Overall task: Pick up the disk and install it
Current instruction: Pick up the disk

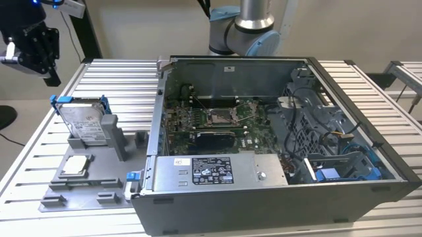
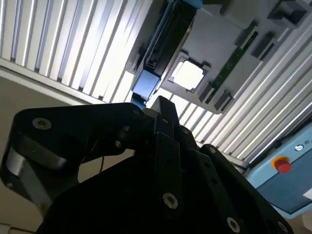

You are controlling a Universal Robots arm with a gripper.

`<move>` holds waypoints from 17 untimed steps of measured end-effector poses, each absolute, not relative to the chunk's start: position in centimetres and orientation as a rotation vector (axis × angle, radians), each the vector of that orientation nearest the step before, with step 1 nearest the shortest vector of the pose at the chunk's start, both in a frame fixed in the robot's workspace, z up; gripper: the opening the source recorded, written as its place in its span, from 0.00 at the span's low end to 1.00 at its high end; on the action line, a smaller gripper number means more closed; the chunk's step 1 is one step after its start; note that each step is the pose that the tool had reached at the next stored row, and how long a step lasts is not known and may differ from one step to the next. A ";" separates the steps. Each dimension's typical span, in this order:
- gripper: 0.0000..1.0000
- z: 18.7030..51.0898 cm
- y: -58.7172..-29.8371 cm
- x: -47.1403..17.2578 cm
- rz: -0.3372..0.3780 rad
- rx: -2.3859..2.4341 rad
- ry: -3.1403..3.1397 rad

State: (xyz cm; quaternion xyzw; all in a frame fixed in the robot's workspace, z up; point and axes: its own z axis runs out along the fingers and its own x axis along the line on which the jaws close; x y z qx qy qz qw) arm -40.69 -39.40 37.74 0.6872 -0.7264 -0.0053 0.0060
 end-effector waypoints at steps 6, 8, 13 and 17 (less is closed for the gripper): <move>0.00 37.6 -39.4 -40.7 -0.016 2.272 -2.152; 0.00 37.6 -39.4 -40.7 -0.015 2.309 -2.111; 0.00 37.6 -39.4 -40.7 -0.015 2.334 -2.084; 0.00 37.6 -39.4 -40.7 -0.015 2.334 -2.083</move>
